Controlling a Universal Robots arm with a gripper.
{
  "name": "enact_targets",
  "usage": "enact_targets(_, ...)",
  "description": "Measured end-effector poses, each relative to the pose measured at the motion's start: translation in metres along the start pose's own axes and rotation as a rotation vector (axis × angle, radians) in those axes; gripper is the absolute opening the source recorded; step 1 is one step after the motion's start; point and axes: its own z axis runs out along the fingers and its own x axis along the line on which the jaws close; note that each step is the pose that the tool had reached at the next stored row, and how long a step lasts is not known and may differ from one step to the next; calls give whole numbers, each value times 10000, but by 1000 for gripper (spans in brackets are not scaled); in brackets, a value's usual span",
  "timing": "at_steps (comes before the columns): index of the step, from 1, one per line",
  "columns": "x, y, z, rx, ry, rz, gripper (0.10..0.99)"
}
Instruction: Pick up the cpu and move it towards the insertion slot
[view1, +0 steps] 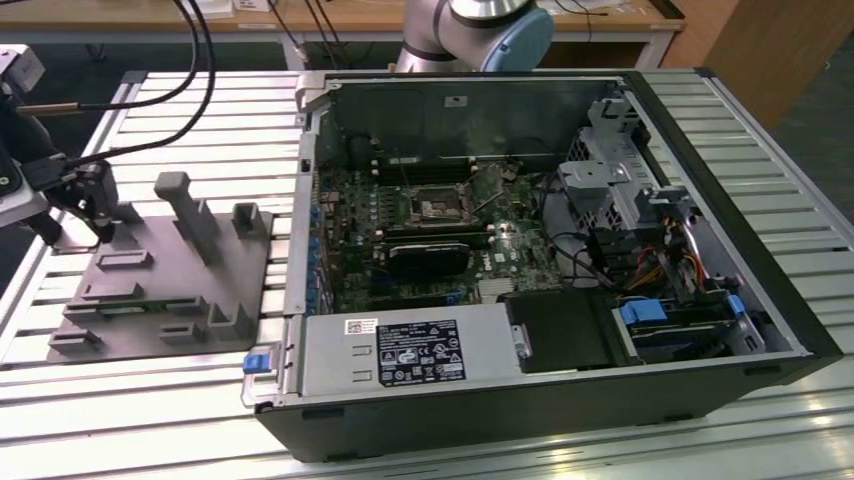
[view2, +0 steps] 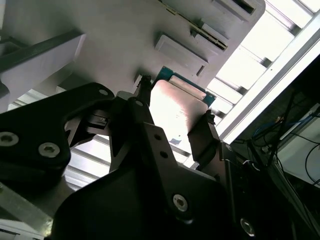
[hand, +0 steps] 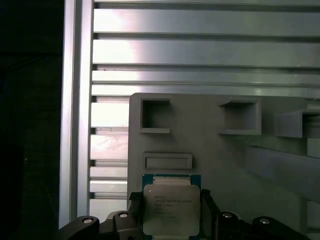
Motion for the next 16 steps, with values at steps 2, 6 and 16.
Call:
enact_targets(2, 0, 1, -20, 0, 0, 0, 545)
enact_targets(6, 0, 3, -65, 1, 1, 0, 545)
enact_targets(16, 1, 8, -187, 1, 1, 0, 545)
